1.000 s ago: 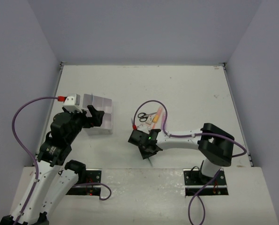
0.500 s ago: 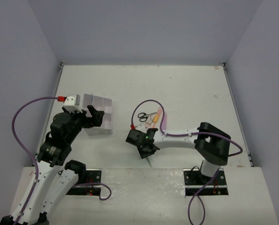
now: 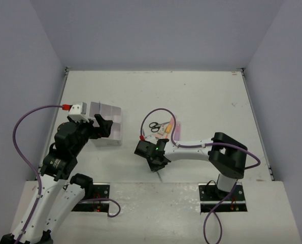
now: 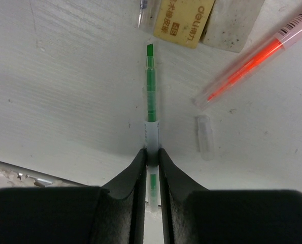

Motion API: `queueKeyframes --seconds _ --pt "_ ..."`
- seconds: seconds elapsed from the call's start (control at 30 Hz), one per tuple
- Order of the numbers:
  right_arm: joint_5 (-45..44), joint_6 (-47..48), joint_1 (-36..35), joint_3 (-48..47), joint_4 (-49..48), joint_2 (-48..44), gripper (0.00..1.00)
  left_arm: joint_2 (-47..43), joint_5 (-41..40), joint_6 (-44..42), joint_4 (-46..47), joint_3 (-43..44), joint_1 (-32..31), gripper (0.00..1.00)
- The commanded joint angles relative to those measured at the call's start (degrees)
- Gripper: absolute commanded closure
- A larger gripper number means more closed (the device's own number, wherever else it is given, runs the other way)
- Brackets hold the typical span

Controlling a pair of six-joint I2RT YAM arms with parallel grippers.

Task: Sort the stationery into containers
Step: Pick up the pen from the corner of the board, then close the pen cap on the pen.

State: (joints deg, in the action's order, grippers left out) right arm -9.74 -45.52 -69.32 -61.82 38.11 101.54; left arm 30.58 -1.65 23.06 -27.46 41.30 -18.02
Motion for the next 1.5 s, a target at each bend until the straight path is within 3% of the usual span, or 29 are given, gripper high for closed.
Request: queueKeyframes --seconds 0.0,0.2,0.53,0.77,0.87,1.0,1.1,1.2,1.23,1.3,1.47 --pt "0.07 -0.63 -1.60 -1.19 1.88 -0.64 0.99 -0.44 1.38 -1.35 1.80 -0.52 0.18 0.00" --pt "-1.23 -1.59 -2.87 -1.20 3.27 -5.83 1.00 -0.61 0.64 -1.09 1.71 -0.43 0.27 0.00" --pt "-4.19 -3.30 -5.12 2.93 5.78 -24.41 1.00 -0.38 -1.73 -0.38 1.00 -0.34 0.27 0.00" --pt "-11.04 -7.34 -4.99 6.07 14.08 -35.51 1.00 1.50 -4.66 0.81 0.44 -0.17 0.27 0.00" --pt "-13.93 -9.24 -5.01 6.71 17.88 -38.69 1.00 4.04 -5.12 2.25 0.15 -0.08 0.27 0.00" --pt "-17.70 -14.01 -4.75 8.24 21.85 -44.20 1.00 8.58 -7.55 10.59 -1.63 -0.56 -0.63 0.00" --pt "-18.38 -14.62 -4.24 9.34 22.79 -47.83 1.00 10.67 -10.03 16.92 -1.54 -2.01 -4.47 0.00" --pt "-18.91 -15.05 -3.79 10.07 23.59 -50.14 1.00 16.01 -22.40 26.13 -2.12 -0.80 -23.74 0.00" --pt "-18.91 -15.13 -3.71 10.24 23.69 -50.42 1.00 18.25 -25.43 26.67 -2.81 0.08 -24.57 0.00" --pt "-19.02 -15.38 -3.71 10.32 24.16 -50.99 1.00 25.27 -34.82 36.08 -6.13 3.59 -36.72 0.00" --pt "-19.41 -16.39 -3.71 10.67 26.18 -52.53 1.00 39.45 -41.82 50.54 -14.99 12.94 -47.18 0.00"
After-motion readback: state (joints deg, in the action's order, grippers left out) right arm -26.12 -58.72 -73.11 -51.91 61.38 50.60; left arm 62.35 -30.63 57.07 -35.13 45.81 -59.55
